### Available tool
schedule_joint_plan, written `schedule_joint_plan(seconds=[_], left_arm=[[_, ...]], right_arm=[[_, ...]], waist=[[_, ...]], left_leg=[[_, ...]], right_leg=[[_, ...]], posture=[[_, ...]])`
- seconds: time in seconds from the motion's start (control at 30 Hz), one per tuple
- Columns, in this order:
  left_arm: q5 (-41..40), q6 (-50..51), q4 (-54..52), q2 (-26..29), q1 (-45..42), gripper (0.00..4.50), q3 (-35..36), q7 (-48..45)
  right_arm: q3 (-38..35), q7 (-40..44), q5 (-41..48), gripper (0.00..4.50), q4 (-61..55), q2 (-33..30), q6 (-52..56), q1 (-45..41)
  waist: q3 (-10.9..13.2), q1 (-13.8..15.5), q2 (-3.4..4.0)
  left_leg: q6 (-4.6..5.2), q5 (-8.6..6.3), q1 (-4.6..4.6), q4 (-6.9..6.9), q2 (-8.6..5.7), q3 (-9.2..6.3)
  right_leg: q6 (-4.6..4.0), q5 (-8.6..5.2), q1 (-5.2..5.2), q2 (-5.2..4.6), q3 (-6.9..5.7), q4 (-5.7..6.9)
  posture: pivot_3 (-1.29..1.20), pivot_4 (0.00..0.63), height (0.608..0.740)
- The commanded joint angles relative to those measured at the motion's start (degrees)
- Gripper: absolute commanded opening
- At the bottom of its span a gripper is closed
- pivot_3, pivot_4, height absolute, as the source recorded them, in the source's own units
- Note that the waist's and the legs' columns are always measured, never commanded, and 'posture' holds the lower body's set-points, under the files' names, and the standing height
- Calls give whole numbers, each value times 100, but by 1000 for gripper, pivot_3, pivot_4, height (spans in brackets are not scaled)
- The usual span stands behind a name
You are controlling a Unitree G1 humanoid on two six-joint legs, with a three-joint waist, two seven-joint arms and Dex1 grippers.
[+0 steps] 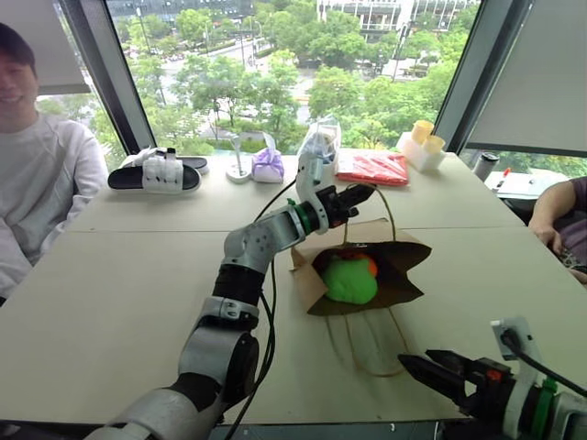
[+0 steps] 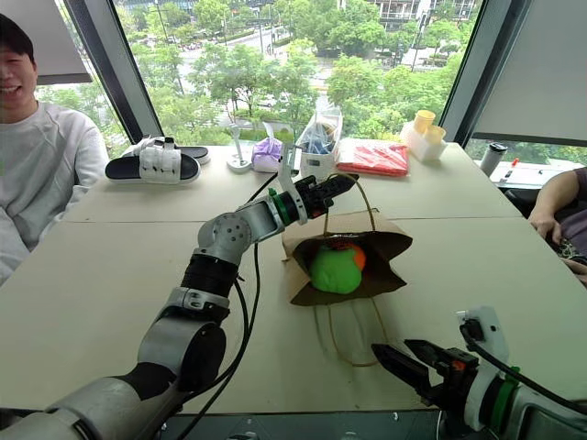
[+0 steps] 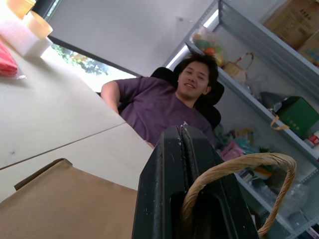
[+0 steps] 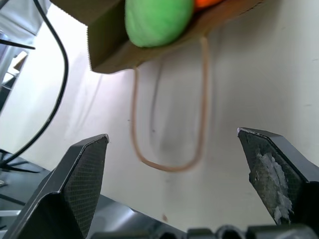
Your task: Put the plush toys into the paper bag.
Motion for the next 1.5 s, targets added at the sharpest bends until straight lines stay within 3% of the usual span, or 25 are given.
schedule_joint_plan(seconds=[0.03, 0.2, 0.23, 0.33, 0.53, 0.73, 0.9, 1.1, 1.3, 1.33, 1.37, 1.43, 1.5], left_arm=[[0, -94, -141, -39, -211, 0, -9, -52], [25, -83, -171, -20, -201, 0, 13, -25], [26, -68, -202, -10, -190, 0, 22, -13], [21, -25, -278, 28, -174, 0, 44, 19], [-15, 101, -475, 188, -147, 0, 69, 42], [284, 243, -668, 730, -215, 0, -252, -190], [666, 269, -274, 1451, -827, 0, -502, -580], [754, 312, 589, 1312, -1395, 0, -324, -342], [1087, -142, 1255, 1108, -1346, 0, -315, -275], [1073, -111, 1286, 1102, -1314, 259, -290, -332], [1062, -88, 1288, 1099, -1279, 552, -274, -391], [997, -39, 1260, 1089, -1232, 1327, -203, -453], [943, 9, 1254, 1083, -1217, 2357, -130, -472]], right_arm=[[403, 80, -321, 4470, 193, 134, -272, -204], [1094, 138, -762, 4470, 506, 298, -370, -586], [1191, 162, -816, 4239, 547, 339, -389, -629], [1211, 268, -815, 3166, 573, 434, -496, -632], [811, 399, -264, 40, 396, 342, -657, -514], [195, 137, 1147, 40, 246, 33, -1035, -812], [85, -506, 2672, 40, 852, -494, -1719, -2606], [494, -746, 2680, 40, 1581, -509, -1750, -3479], [899, -602, 2007, 40, 1791, -386, -1546, -3484], [915, -616, 1870, 9, 1766, -330, -1568, -3454], [920, -675, 1795, 282, 1769, -264, -1604, -3435], [865, -590, 1738, 956, 1691, -191, -1610, -3354], [796, -446, 1723, 1966, 1569, -195, -1545, -3254]], waist=[[1, 4, -2], [1, 4, -1], [0, 4, -1], [0, 8, 0], [0, 6, 0], [0, -10, 0], [10, -14, 0], [6, 82, -4], [7, 42, -4], [7, 7, -4], [7, -2, -4], [6, -18, -3], [6, -17, -3]], left_leg=[[0, 0, -1, 0, -1, 0], [0, 0, -2, -1, -3, -5], [0, 0, -2, -2, -3, -6], [0, 0, -2, -2, -3, -7], [0, 0, -2, -2, -3, -9], [0, 0, 1, -4, -2, -8], [0, 0, -2, 3, -1, -4], [14, -8, -6, 0, -8, -25], [16, -9, -11, -4, -10, -15], [16, -9, -11, -4, -9, -15], [16, -9, -10, -4, -9, -15], [16, -9, -9, -3, -9, -14], [16, -9, -6, -3, -9, -13]], right_leg=[[0, 0, 0, 0, 1, 0], [1, -1, -1, 0, 0, 0], [1, -1, -3, 0, 0, 1], [1, -1, -3, 0, 0, 2], [1, -1, -1, 0, 0, 2], [1, -1, -3, 1, 0, 6], [-4, 3, -5, 1, 2, 7], [-1, 1, 3, -1, -11, 3], [0, 1, -16, -5, -10, 10], [0, 1, -16, -5, -10, 12], [0, 1, -15, -5, -10, 13], [0, 1, -15, -5, -9, 14], [0, 1, -13, -5, -7, 15]], posture=[[0, 150, 740], [0, 150, 740], [0, 150, 740], [0, 150, 740], [0, 150, 740], [0, 150, 740], [0, 150, 740], [0, 150, 740], [0, 150, 740], [0, 150, 740], [0, 150, 740], [0, 150, 740], [0, 150, 740]])
